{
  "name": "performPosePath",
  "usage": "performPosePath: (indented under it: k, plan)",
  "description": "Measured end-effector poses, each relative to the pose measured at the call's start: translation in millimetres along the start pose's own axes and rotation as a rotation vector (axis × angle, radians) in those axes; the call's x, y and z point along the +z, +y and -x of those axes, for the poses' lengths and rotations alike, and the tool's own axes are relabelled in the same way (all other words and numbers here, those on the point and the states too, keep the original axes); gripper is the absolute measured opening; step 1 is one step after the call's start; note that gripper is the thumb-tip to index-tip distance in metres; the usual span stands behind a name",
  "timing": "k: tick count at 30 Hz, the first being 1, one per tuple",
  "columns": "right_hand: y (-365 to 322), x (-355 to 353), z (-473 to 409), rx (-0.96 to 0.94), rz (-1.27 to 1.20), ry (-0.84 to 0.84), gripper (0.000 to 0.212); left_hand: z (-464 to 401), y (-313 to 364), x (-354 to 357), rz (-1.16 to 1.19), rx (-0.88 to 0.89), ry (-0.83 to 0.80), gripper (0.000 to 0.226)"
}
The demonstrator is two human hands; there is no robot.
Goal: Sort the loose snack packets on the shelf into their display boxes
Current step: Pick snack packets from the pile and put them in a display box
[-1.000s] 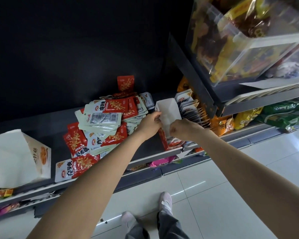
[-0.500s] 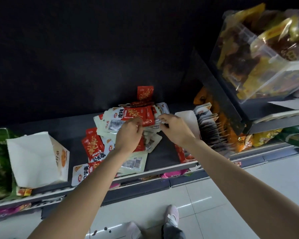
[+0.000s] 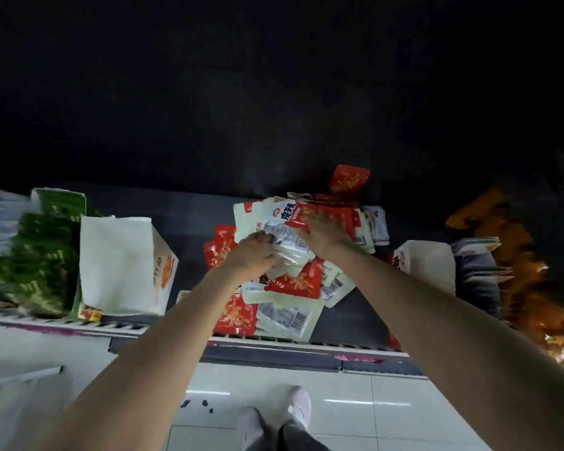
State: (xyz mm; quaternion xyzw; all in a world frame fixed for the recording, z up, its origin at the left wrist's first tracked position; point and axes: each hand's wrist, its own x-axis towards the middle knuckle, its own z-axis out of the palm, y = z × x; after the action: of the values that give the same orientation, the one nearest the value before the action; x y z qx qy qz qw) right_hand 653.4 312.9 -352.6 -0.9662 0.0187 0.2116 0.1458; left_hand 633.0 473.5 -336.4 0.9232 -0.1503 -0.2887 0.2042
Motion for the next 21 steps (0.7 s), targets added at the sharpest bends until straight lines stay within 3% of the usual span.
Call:
performPosePath:
  k: [3,6,11,13,15,19,21]
  plan:
    - [0.3,5.8,2.9,0.051,-0.017,0.168,0.042,-3.9,-6.2,4.8,0.171,-0.100,0.073,0.044]
    - [2.4,16.1,13.8,0.077,-0.068,0.154,0.039,-1.9,-11.0,10.2,0.397,-0.149,0.155,0.032]
    - [-5.4,15.3,17.6,0.197,-0.162,0.085,0.076,-6.3,-7.3,7.3,0.725,-0.216,0.200,0.040]
    - [-8.8,15.5,19.4,0.252,-0.139,0.117,0.080,-9.9,-3.8,4.3,0.817,-0.229,0.168,0.041]
    - [-9.6,16.3,24.3,0.243,-0.156,0.152,0.065,-12.5,2.6,0.3,0.813,-0.229,0.131,0.049]
    - [-11.3,8.2,51.2,0.129,-0.414,0.222,0.013,-11.3,10.9,-3.3,0.811,-0.202,0.155,0.072]
    - [-10.9,-5.0,72.0,0.106,-0.518,0.268,0.012,-5.4,15.2,-6.4,0.810,-0.147,0.254,0.079]
